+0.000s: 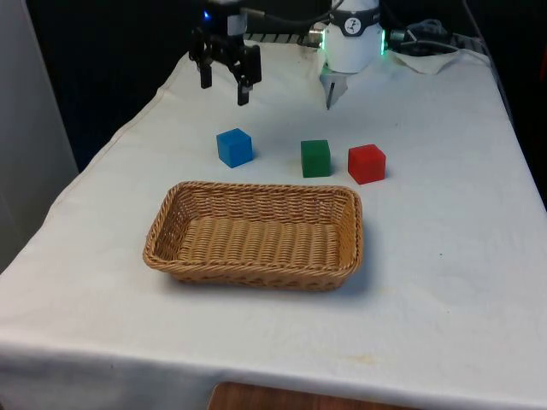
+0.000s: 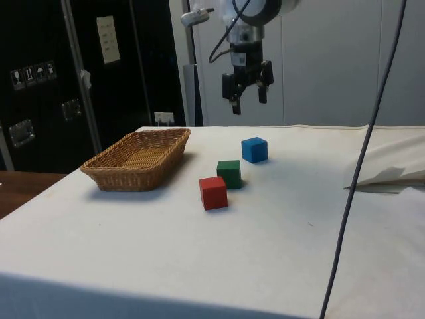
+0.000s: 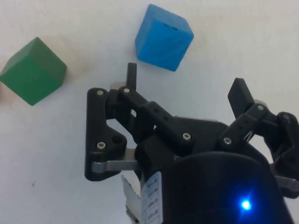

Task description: Pick up the blue cube and place it into the basket.

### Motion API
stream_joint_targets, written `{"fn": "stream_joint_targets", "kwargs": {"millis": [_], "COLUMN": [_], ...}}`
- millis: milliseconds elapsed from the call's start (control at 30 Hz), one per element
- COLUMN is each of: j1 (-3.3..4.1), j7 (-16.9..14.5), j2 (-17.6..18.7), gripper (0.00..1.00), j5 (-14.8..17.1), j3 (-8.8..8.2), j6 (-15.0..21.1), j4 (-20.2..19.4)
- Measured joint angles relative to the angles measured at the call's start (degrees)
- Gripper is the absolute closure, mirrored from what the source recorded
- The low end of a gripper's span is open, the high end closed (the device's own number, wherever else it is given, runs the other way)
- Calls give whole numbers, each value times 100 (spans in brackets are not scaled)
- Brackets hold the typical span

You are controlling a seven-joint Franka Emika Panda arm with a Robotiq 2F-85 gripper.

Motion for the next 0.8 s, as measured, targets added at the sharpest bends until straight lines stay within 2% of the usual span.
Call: {"fn": "stream_joint_targets", "kwargs": {"millis": [367,633,700,800], "j1": [11,11,11,11], "j7": [-269,-659,-659,-779], "j2": [355,636,636,728], "gripper": [0,0,0,0], "j5": [493,1060,1060,1232], "j3": [11,57,57,74], "j6": [264,407,407,430], "j4": [-29,-29,-29,-23]}}
